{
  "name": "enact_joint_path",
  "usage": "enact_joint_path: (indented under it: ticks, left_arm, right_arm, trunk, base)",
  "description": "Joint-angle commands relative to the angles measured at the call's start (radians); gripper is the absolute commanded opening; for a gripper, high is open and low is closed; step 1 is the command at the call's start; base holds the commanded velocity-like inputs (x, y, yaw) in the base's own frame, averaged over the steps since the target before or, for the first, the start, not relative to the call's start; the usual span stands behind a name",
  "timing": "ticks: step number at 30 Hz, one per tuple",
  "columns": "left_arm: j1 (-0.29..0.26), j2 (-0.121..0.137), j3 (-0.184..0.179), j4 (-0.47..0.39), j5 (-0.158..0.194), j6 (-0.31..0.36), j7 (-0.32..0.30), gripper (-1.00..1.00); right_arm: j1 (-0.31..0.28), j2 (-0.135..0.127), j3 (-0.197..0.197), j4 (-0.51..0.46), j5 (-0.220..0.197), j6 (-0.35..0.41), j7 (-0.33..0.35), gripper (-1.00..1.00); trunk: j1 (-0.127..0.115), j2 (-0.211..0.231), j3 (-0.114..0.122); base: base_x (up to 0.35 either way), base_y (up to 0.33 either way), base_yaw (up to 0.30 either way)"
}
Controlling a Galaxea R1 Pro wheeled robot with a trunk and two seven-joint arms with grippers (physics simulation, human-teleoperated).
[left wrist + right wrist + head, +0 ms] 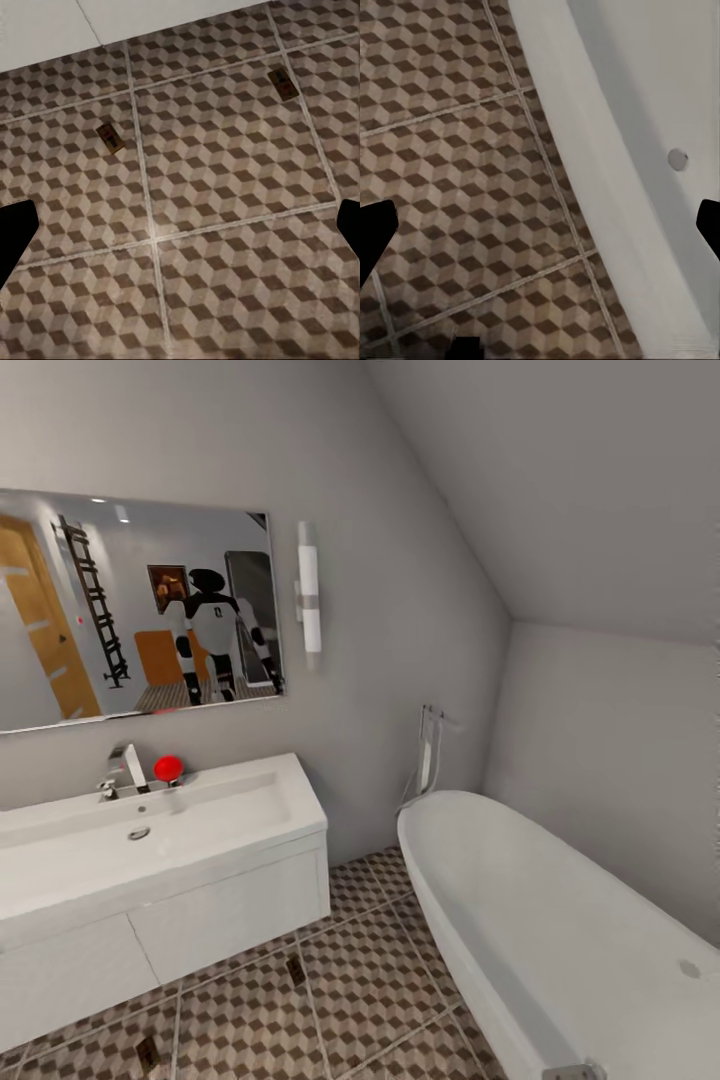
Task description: Take the four mousetraps from the cabinet in the bathroom and place them on the bathroom floor. Make sure all four end up on the same floor surface, and ensure that at least two of them are either under or directly next to the same bathroom sink.
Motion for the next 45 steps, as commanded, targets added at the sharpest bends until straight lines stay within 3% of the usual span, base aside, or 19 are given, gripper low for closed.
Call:
enact_joint_path:
  ticks: [1, 36, 45]
  left_arm:
    - [-0.002, 0.0, -0.002, 0.004, 0.007, -0.007, -0.001, 1.0]
    - [-0.002, -0.002, -0.002, 0.004, 0.007, -0.007, -0.001, 1.0]
    - [-0.002, -0.002, -0.002, 0.004, 0.007, -0.007, -0.001, 1.0]
  right_arm:
    - [-0.002, 0.0, 0.006, 0.004, 0.001, -0.007, 0.0, 1.0]
    - [-0.002, 0.0, 0.006, 0.004, 0.001, -0.007, 0.001, 1.0]
    - [-0.002, 0.0, 0.005, 0.004, 0.001, -0.008, 0.001, 1.0]
  trunk:
    - [0.0, -0.002, -0.002]
    - [0.0, -0.002, -0.002]
    - [0.0, -0.002, -0.002]
  base:
    - [-0.327, 0.0, 0.0]
    - [-0.337, 0.0, 0.0]
    - [-0.132, 0.0, -0.025]
